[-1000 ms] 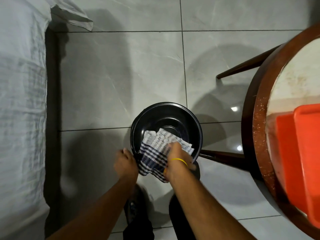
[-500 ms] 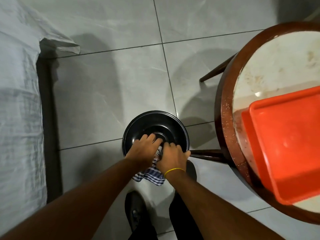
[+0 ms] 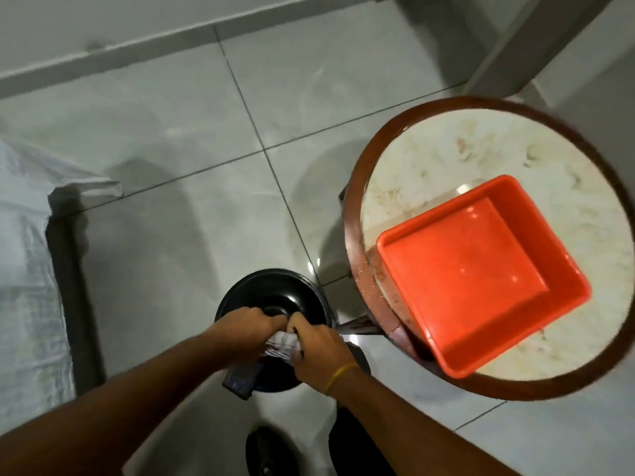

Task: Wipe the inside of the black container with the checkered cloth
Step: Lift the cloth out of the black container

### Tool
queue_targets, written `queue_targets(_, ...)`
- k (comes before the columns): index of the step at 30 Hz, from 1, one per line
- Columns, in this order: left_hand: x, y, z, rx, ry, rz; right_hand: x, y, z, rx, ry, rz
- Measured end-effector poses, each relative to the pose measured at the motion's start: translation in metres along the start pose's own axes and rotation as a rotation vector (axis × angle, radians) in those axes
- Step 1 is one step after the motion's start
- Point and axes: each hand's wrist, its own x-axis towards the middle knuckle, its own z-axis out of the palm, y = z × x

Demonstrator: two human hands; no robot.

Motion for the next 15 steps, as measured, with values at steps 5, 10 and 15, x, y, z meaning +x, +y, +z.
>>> queue_targets(5, -0.016, 0.071, -0.159, 0.034, 0.125, 0.290, -0.096, -0.016, -0.111, 0.119, 0.312, 0.040)
queue_targets(10, 0.004, 0.162, -0.272, 0.240, 0.278, 0.476, -0.176, -0.005, -0.223, 0.074, 0.638, 0.128)
queue_targets(15, 0.038, 0.205, -0.292, 0.261, 0.484, 0.595, -0.196, 0.026, -0.252, -0.080, 0.846, 0.165)
